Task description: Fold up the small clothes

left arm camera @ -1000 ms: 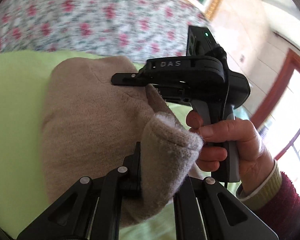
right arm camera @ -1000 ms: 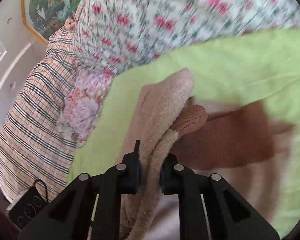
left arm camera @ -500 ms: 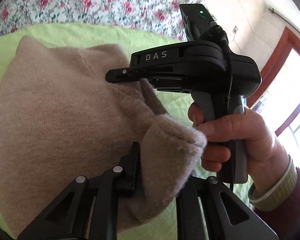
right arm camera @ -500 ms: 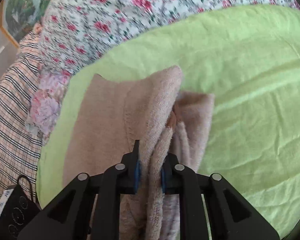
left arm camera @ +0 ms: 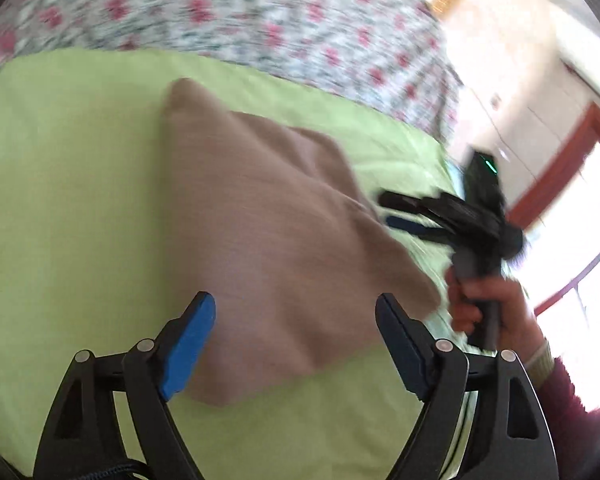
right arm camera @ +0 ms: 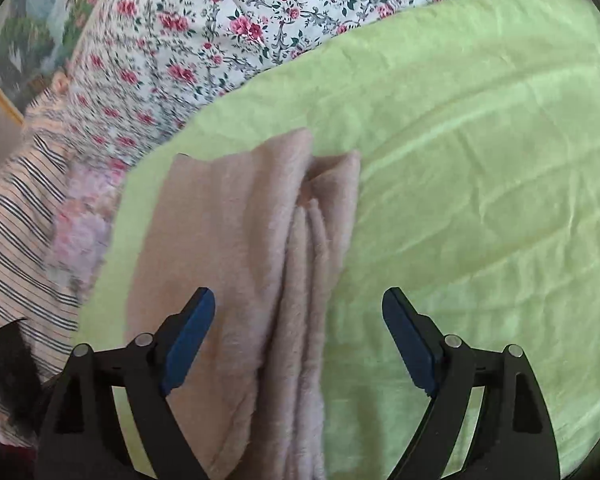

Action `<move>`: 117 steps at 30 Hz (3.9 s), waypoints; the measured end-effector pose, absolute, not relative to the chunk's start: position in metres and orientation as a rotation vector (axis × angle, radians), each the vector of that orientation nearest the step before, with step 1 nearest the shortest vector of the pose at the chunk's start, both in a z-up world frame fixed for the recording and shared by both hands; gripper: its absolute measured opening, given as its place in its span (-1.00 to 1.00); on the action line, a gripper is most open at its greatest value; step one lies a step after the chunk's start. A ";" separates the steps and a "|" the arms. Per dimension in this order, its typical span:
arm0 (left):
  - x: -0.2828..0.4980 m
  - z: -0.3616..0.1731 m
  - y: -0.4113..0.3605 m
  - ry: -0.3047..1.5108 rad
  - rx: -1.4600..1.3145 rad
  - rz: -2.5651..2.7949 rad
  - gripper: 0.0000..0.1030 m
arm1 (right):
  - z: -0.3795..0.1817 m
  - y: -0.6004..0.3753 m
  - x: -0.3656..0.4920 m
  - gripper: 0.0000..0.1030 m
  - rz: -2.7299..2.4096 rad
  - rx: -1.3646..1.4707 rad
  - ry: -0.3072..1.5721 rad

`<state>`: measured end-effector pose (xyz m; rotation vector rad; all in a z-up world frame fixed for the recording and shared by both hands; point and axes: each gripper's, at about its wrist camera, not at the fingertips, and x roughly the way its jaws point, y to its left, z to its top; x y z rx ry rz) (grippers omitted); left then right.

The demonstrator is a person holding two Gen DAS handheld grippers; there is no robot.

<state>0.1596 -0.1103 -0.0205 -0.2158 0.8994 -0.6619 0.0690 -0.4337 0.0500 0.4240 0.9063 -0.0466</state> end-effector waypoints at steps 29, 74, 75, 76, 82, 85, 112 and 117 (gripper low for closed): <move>0.180 -0.006 0.009 0.993 -0.341 -0.650 -0.27 | 0.001 -0.289 0.092 -0.36 0.318 0.586 0.986; 0.124 -0.003 0.073 0.870 -0.108 -0.347 0.03 | 0.031 -0.250 0.082 -0.36 0.098 0.365 0.911; 0.106 -0.001 0.073 0.859 -0.096 -0.354 0.03 | 0.034 -0.247 0.070 -0.36 0.120 0.369 0.908; 0.087 -0.001 0.075 0.852 -0.088 -0.362 0.04 | 0.035 -0.243 0.059 -0.36 0.137 0.371 0.909; 0.000 -0.014 0.075 0.847 -0.095 -0.411 0.04 | 0.017 -0.230 0.001 -0.36 0.158 0.398 0.964; -0.024 -0.023 0.071 0.836 -0.092 -0.437 0.06 | 0.007 -0.227 -0.020 -0.36 0.153 0.404 0.972; -0.022 -0.069 0.039 0.932 0.052 -0.181 -0.78 | -0.025 -0.233 -0.046 -0.88 0.031 0.236 1.050; -0.024 -0.061 0.051 0.959 0.045 -0.285 -0.72 | -0.007 -0.241 -0.049 -0.67 0.076 0.313 1.045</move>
